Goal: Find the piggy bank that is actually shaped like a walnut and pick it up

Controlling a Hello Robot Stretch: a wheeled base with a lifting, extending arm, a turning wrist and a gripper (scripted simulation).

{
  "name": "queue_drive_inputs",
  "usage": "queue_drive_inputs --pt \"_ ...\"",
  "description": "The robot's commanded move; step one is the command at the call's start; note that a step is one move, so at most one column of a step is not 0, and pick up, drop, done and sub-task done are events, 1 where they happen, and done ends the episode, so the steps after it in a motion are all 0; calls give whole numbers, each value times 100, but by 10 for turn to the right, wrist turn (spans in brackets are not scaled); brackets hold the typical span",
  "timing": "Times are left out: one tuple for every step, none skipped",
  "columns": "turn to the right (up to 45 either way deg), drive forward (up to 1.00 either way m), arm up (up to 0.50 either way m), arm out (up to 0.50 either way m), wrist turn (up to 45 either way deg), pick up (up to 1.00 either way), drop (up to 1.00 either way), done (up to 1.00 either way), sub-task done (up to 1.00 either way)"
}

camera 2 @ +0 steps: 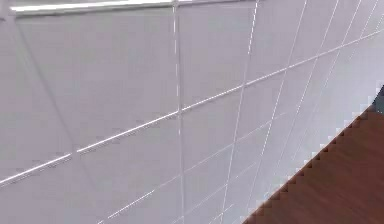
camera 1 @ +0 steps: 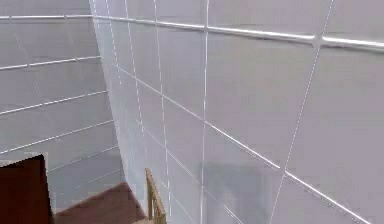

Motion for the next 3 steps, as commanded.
queue_drive_inputs --pt "-450 0 0 0 0 0 0 0 0" --pt "-450 0 0 0 0 0 0 0 0" --pt "-450 0 0 0 0 0 0 0 0"
